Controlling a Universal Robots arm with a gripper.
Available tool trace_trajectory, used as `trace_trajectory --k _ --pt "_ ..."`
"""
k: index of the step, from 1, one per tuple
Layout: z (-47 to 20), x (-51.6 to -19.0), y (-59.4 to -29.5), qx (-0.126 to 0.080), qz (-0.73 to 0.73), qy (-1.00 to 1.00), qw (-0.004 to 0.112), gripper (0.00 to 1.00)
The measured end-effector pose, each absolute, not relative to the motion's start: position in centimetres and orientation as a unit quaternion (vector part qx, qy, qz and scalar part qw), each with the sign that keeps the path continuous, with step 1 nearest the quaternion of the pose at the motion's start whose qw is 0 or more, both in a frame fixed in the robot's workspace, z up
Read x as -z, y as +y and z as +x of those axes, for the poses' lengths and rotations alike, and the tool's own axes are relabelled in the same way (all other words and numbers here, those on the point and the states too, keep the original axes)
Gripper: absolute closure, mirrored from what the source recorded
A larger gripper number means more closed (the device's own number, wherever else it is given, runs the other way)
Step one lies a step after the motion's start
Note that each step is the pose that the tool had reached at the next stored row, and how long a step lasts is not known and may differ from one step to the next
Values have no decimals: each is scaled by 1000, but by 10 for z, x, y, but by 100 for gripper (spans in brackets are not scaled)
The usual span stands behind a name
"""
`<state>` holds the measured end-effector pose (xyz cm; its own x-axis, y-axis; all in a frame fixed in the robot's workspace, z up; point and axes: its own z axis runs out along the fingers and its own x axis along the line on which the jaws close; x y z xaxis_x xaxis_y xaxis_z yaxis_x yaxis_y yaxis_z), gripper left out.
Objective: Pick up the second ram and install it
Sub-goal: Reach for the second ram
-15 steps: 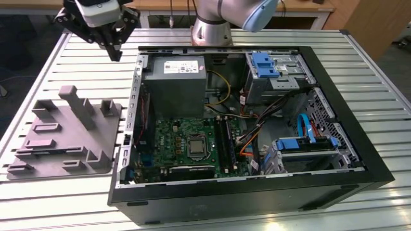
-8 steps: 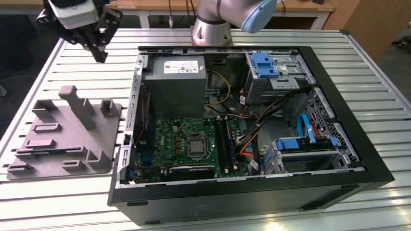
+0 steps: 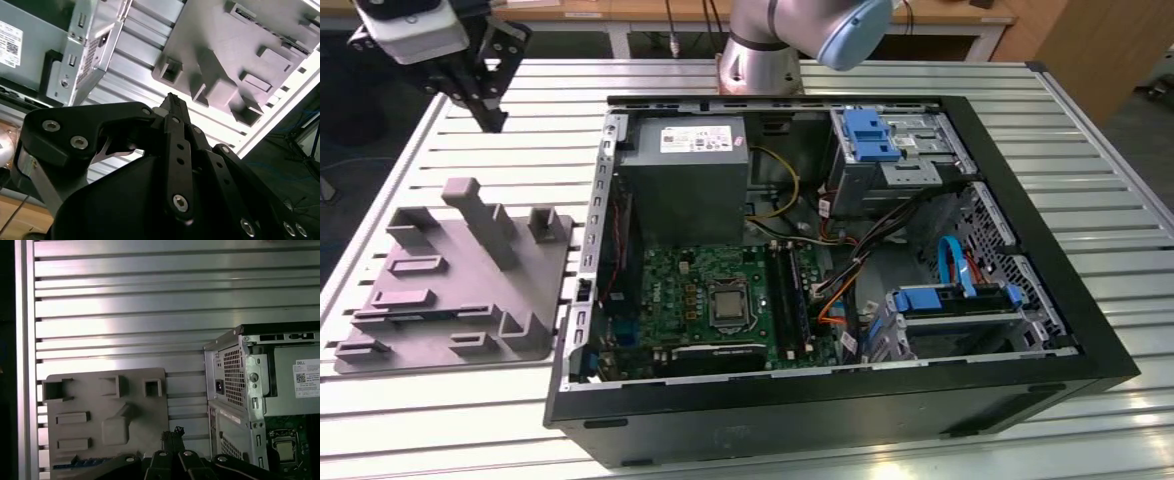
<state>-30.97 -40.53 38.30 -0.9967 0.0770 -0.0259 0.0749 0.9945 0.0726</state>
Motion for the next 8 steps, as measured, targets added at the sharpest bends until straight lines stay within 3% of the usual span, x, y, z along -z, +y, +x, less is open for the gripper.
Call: trace_trajectory --k 8 --pt "-337 -380 -405 -36 38 999 14 90"
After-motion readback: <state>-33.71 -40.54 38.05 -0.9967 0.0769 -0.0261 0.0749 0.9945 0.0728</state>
